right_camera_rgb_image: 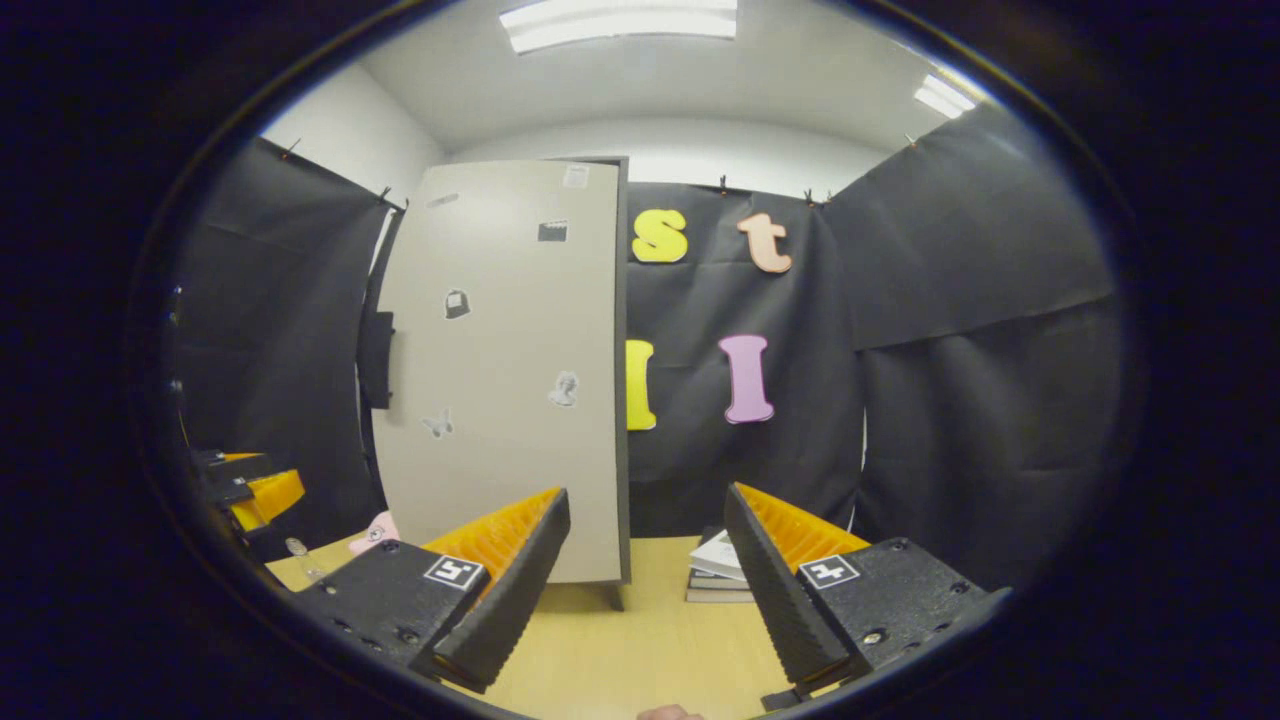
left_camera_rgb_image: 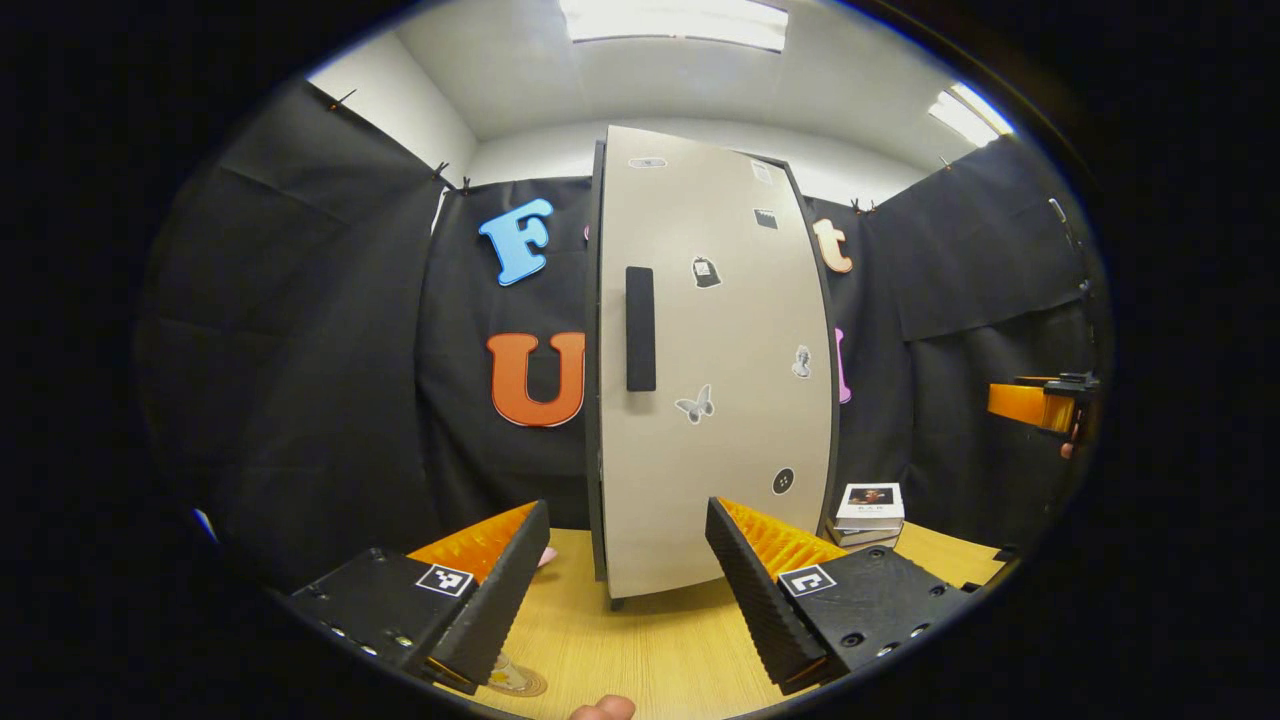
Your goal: Open the cabinet door with the right hand, grasp the bottle in the cabinet with the left hand and place it on the coaster, then close the cabinet door with the right hand.
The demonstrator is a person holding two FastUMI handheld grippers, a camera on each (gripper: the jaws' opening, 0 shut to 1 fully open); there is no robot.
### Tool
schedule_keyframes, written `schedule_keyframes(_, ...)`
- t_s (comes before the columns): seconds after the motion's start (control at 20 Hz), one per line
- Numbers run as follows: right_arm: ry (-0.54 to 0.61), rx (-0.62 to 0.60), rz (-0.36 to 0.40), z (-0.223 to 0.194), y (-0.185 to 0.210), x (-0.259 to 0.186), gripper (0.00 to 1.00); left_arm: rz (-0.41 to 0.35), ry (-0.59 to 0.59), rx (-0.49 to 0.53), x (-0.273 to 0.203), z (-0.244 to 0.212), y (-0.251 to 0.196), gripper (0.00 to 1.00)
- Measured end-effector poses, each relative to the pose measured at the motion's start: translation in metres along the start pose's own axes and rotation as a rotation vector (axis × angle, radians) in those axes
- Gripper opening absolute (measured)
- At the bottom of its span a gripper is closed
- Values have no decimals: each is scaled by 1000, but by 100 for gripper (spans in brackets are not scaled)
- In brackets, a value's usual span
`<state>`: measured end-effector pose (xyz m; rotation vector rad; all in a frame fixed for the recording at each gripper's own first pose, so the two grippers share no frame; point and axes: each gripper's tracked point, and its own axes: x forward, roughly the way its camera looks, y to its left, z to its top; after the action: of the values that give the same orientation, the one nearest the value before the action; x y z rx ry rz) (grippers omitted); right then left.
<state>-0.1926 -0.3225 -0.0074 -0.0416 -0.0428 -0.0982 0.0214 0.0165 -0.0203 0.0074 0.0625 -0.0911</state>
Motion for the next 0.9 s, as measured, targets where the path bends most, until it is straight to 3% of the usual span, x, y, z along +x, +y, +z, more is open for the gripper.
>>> schedule_keyframes(0.25,6,72,38,-3,-5,-3,99,-14,-2,12,-2,5,-16,95)
schedule_keyframes(0.9,11,34,81,-3,-14,-6,100,-45,-44,18,-10,7,-46,94)
